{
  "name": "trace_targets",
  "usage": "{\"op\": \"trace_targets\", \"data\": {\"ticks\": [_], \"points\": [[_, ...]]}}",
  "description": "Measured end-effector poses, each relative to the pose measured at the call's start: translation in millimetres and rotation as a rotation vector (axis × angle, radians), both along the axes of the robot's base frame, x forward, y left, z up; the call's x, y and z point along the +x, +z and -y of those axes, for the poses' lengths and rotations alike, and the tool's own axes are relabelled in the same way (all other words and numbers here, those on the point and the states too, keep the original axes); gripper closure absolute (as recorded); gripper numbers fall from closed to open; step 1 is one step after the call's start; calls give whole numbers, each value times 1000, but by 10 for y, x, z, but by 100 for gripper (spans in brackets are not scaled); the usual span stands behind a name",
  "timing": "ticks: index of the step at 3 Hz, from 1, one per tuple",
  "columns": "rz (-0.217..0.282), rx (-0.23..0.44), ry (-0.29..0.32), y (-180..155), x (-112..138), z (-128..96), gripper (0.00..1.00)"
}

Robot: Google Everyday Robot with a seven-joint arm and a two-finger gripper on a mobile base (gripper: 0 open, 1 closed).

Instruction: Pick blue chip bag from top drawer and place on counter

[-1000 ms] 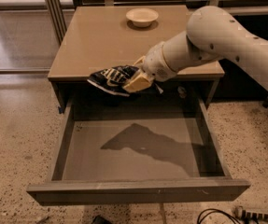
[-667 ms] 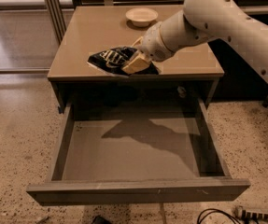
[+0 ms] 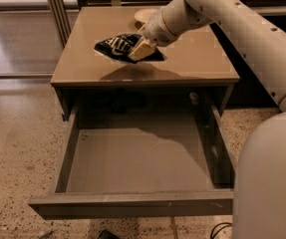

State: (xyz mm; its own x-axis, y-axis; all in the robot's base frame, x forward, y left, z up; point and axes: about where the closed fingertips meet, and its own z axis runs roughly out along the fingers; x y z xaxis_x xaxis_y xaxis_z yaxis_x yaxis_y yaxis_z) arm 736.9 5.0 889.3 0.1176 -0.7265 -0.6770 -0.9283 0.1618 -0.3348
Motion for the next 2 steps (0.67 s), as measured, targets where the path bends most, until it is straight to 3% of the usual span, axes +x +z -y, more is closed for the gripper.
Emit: {"op": "trace_targets", "data": {"ticks": [1, 2], "points": [[-50, 11, -11, -247, 328, 40, 100], [-104, 9, -14, -508, 412, 82, 100]]}}
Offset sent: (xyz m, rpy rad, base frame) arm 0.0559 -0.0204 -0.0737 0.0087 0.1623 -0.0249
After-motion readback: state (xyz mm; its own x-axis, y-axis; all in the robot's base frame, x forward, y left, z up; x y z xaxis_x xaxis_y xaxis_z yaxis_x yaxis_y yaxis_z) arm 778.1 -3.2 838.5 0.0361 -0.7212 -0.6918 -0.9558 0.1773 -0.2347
